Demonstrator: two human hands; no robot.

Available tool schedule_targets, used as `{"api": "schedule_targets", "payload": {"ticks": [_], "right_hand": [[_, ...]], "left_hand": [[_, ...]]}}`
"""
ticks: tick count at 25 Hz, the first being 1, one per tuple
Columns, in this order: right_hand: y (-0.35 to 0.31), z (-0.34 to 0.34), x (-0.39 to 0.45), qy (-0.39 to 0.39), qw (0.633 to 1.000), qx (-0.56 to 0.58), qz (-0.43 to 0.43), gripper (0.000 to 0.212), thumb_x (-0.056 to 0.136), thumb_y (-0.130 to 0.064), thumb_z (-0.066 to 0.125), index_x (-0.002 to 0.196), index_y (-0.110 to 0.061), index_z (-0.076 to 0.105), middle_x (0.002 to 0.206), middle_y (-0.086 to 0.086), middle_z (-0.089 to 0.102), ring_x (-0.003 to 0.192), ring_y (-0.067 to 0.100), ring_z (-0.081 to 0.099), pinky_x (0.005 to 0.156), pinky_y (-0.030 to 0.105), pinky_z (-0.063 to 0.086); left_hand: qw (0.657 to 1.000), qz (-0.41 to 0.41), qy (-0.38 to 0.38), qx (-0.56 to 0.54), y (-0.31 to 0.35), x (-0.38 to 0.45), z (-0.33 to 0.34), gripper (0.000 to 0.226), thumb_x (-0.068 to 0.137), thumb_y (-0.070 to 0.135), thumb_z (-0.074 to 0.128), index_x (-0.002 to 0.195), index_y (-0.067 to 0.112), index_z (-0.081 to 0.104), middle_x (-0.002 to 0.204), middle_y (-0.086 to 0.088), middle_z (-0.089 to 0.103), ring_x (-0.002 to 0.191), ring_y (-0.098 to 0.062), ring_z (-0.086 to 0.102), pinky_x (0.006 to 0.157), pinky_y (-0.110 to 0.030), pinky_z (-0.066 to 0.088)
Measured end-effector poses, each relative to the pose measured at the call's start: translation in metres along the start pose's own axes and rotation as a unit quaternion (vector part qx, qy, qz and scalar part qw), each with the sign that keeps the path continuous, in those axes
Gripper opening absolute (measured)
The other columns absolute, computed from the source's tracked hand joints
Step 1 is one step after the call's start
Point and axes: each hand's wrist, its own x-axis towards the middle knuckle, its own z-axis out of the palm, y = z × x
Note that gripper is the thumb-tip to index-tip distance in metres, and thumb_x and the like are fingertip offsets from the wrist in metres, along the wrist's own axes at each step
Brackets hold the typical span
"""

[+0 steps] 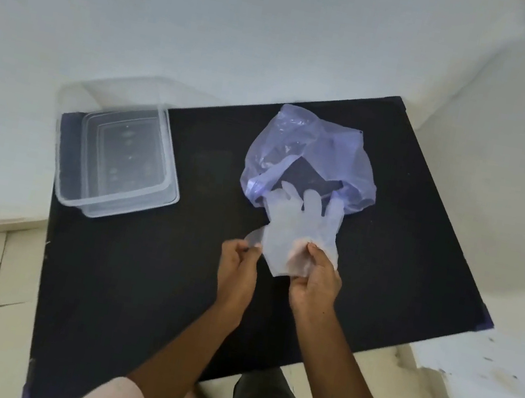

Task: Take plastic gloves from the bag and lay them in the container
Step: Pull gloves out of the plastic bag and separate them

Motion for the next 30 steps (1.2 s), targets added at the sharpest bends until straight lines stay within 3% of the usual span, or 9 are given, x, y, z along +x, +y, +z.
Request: {"api": "schedule_targets", "payload": {"ticks": [3,6,10,13,16,20,26,28,30], "right_hand": [[0.049,-0.026,-0.037,0.006,0.999,-0.048,0.002,0.031,0.077,0.000,0.071,0.107,-0.003,0.068,0.109,0.015,0.072,0.097,0.032,0.070,0.090,0.047,0.055],[0.091,-0.046,-0.068,0.009,0.995,-0.095,0.019,0.029,0.075,-0.002,0.073,0.104,-0.005,0.068,0.105,0.015,0.073,0.094,0.035,0.071,0.087,0.048,0.057],[0.123,-0.061,-0.085,-0.030,0.987,-0.145,0.060,0.033,0.076,0.000,0.071,0.108,-0.007,0.066,0.104,0.014,0.072,0.094,0.032,0.070,0.075,0.041,0.059],[0.135,-0.063,-0.076,-0.040,0.972,-0.218,0.080,0.027,0.076,-0.004,0.072,0.102,-0.005,0.067,0.094,0.012,0.071,0.084,0.028,0.069,0.063,0.034,0.057],[0.141,-0.058,-0.060,-0.029,0.952,-0.302,0.052,0.026,0.071,-0.002,0.075,0.096,-0.004,0.069,0.097,0.015,0.072,0.087,0.032,0.069,0.067,0.038,0.059],[0.144,-0.053,-0.050,-0.010,0.900,-0.435,-0.025,0.023,0.073,-0.004,0.076,0.095,-0.008,0.069,0.099,0.011,0.072,0.093,0.030,0.068,0.082,0.039,0.059],[0.137,-0.062,-0.053,-0.020,0.831,-0.547,-0.100,0.022,0.078,-0.010,0.074,0.097,-0.010,0.064,0.100,0.009,0.069,0.080,0.018,0.062,0.067,0.024,0.051],[0.135,-0.065,-0.056,-0.041,0.797,-0.575,-0.179,0.027,0.078,-0.013,0.074,0.100,-0.013,0.058,0.103,0.009,0.066,0.079,0.015,0.059,0.065,0.020,0.049],[0.136,-0.068,-0.061,-0.068,0.716,-0.609,-0.335,0.030,0.078,-0.020,0.073,0.102,-0.015,0.055,0.106,0.008,0.062,0.087,0.016,0.058,0.073,0.025,0.052]], "left_hand": [[0.954,-0.232,-0.116,-0.153,-0.028,-0.024,-0.035,0.051,0.090,0.060,0.044,0.110,0.017,0.064,0.108,-0.015,0.070,0.100,-0.032,0.066,0.087,-0.046,0.053],[0.957,-0.198,-0.110,-0.182,-0.052,-0.028,-0.072,0.038,0.086,0.046,0.061,0.108,0.015,0.067,0.104,-0.015,0.073,0.098,-0.034,0.069,0.087,-0.049,0.056],[0.989,-0.128,0.003,-0.070,-0.073,-0.018,-0.113,0.013,0.082,0.017,0.071,0.090,0.008,0.071,0.095,-0.016,0.075,0.084,-0.029,0.072,0.077,-0.041,0.060],[0.992,-0.111,0.035,-0.044,-0.085,-0.013,-0.141,0.019,0.084,0.016,0.069,0.102,0.009,0.069,0.092,-0.010,0.074,0.085,-0.025,0.071,0.073,-0.035,0.058],[0.996,-0.080,0.019,-0.032,-0.092,-0.013,-0.161,0.030,0.084,0.013,0.069,0.111,0.018,0.058,0.099,-0.003,0.068,0.086,-0.019,0.069,0.065,-0.029,0.055],[0.993,-0.075,0.032,-0.083,-0.101,-0.002,-0.174,0.054,0.080,0.008,0.073,0.125,0.020,0.046,0.116,-0.004,0.060,0.102,-0.024,0.064,0.084,-0.047,0.058],[0.991,-0.064,0.116,0.018,-0.094,0.014,-0.176,0.038,0.081,0.017,0.072,0.116,0.017,0.057,0.110,-0.007,0.062,0.097,-0.024,0.061,0.082,-0.045,0.059],[0.991,-0.052,0.117,0.046,-0.093,0.017,-0.178,0.030,0.082,0.013,0.068,0.112,0.017,0.062,0.110,-0.007,0.063,0.097,-0.025,0.062,0.082,-0.043,0.059],[0.990,-0.043,0.114,0.068,-0.093,0.019,-0.180,0.029,0.084,0.012,0.064,0.113,0.017,0.063,0.110,-0.007,0.063,0.098,-0.024,0.062,0.083,-0.041,0.059]]}}
